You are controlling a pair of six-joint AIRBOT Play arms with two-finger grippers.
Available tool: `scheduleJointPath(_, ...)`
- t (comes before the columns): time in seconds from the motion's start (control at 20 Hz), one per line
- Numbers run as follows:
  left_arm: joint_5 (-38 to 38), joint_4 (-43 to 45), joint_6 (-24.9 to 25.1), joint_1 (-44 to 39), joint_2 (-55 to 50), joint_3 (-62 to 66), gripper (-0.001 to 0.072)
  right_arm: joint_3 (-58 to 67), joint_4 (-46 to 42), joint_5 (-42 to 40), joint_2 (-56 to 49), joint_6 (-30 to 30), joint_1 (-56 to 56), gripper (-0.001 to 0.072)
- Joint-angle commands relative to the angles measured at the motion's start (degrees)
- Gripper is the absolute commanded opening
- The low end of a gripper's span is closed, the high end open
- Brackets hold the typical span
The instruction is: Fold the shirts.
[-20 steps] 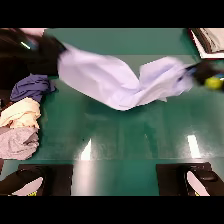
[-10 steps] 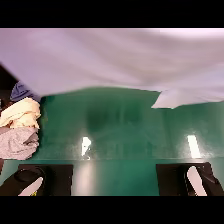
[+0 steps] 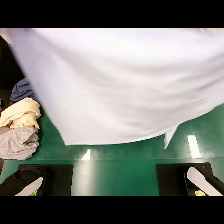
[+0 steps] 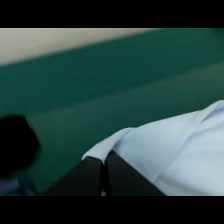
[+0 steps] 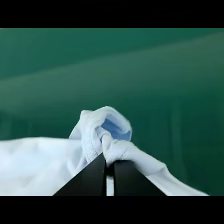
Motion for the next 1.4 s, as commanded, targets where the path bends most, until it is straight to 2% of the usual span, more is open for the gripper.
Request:
scheduleJointPath(0.0,-0.13,1.6,-1.05,0.04,-9.75,-10.62,0.0023,-10.86,-5.33,1.99,-6.56,-0.9,10.4,0.0017)
scheduleJointPath(0.15,5.35,1.53,-1.4,0.04,-20.31,-12.07,0.0023,-19.21,-13.88,-9.16,-12.48,-1.53,18.36,0.0017)
scheduleJointPath(0.3,9.33,1.64,-5.92,0.26,-27.1,-11.78,0.0024,-22.8,-14.71,-21.64,-19.02,-1.46,21.66,0.0018)
scheduleJointPath(0.4,9.6,1.51,-7.04,1.86,-28.61,-11.04,0.0025,-21.94,-14.71,-25.94,-22.91,-1.31,22.32,0.0019)
scheduleJointPath(0.45,9.01,1.51,-7.02,3.34,-28.63,-10.49,0.0083,-20.76,-14.75,-25.99,-24.52,-1.33,22.32,0.0054)
scheduleJointPath(0.5,7.15,1.51,-7.04,5.07,-28.61,-9.4,0.0316,-18.86,-14.73,-24.96,-26.08,-1.33,21.99,0.03)
scheduleJointPath(0.55,3.54,1.33,-6.97,7.23,-28.61,-7.76,0.0393,-16.55,-14.73,-22.73,-27.3,-1.33,21.42,0.0421)
scheduleJointPath(0.7,-6.84,-0.22,-4.44,13.88,-27.47,-5.62,0.0393,-11.85,-14.71,-16.85,-27.47,-2.73,19.67,0.0408)
scheduleJointPath(0.85,-10.64,-8.0,-1.01,19.78,-23.87,-10.4,0.0393,-11.32,-14.14,-10.93,-23.76,-6.32,18.29,0.0408)
scheduleJointPath(1.0,-8.68,-18.38,3.8,21.99,-16.7,-24.48,0.0393,-11.32,-9.79,-6.34,-20.65,-8.41,16.9,0.0407)
scheduleJointPath(1.15,-4.98,-24.39,5.53,22.01,-9.75,-41.66,0.0393,-11.32,-8.2,-5.92,-18.88,-8.63,17.03,0.0407)
scheduleJointPath(1.35,-1.25,-31.5,10.88,22.01,-4.96,-58.73,0.0393,-11.32,-7.39,-5.62,-18.51,-8.63,17.92,0.0407)
